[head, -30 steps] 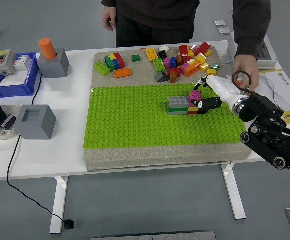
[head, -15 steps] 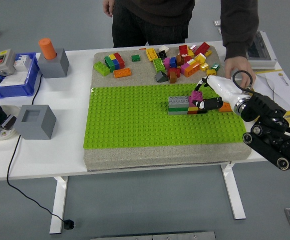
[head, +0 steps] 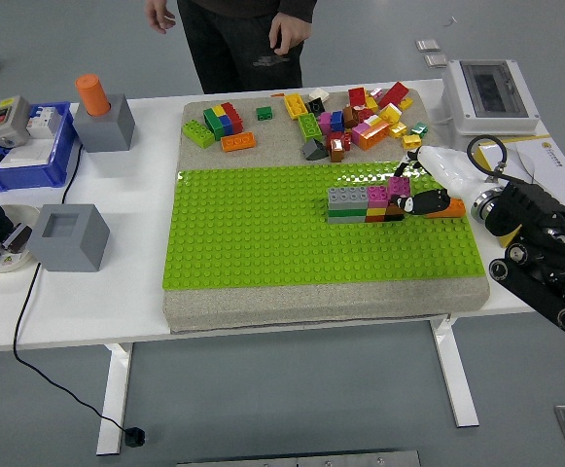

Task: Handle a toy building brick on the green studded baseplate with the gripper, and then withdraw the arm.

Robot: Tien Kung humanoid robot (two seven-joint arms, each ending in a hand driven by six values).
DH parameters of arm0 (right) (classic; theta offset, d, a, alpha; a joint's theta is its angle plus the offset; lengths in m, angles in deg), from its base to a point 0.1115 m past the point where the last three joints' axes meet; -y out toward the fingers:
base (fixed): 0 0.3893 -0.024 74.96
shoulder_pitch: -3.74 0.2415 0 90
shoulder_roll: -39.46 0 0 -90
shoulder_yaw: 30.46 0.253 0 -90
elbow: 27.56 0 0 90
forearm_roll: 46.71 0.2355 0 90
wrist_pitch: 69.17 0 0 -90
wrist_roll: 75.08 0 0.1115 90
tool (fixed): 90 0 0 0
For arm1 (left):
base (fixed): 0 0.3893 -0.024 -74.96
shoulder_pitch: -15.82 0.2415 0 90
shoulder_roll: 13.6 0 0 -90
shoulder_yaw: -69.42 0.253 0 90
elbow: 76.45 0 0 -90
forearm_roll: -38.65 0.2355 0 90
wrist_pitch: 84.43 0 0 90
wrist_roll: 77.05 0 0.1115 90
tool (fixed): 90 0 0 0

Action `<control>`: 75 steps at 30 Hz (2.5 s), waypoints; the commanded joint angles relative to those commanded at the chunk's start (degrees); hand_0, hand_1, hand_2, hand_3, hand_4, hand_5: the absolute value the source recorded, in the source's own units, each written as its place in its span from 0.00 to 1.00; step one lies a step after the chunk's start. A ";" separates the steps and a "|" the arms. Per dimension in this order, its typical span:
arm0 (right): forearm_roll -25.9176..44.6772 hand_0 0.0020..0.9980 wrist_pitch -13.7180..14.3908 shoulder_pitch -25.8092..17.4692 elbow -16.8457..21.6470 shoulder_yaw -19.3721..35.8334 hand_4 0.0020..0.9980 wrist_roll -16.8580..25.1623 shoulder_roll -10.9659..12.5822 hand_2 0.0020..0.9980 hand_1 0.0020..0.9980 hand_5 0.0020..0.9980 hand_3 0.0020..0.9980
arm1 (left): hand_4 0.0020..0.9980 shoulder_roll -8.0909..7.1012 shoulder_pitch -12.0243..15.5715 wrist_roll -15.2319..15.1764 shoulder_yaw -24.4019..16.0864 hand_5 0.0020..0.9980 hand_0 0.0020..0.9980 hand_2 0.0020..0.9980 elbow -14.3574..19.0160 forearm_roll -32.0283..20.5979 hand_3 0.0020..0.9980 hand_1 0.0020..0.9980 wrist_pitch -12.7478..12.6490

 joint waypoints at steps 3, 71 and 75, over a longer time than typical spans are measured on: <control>0.17 0.78 0.00 0.11 -0.47 -0.11 0.71 0.13 -0.16 0.80 0.77 0.18 0.55 | 1.00 -0.04 -0.09 -0.03 -0.03 0.88 0.79 0.76 0.00 0.08 0.43 0.80 0.02; 1.74 0.79 -0.01 1.60 -5.98 -3.11 0.71 0.51 -2.56 0.83 0.78 0.18 0.72 | 1.00 0.05 -0.47 -0.10 -0.04 0.88 0.79 0.75 0.00 0.35 0.43 0.80 0.06; 1.66 0.79 -0.09 1.60 -6.02 -3.19 0.71 0.44 -2.61 0.83 0.78 0.18 0.73 | 1.00 0.09 -0.41 -0.09 -0.03 0.89 0.79 0.75 0.00 0.32 0.43 0.80 0.06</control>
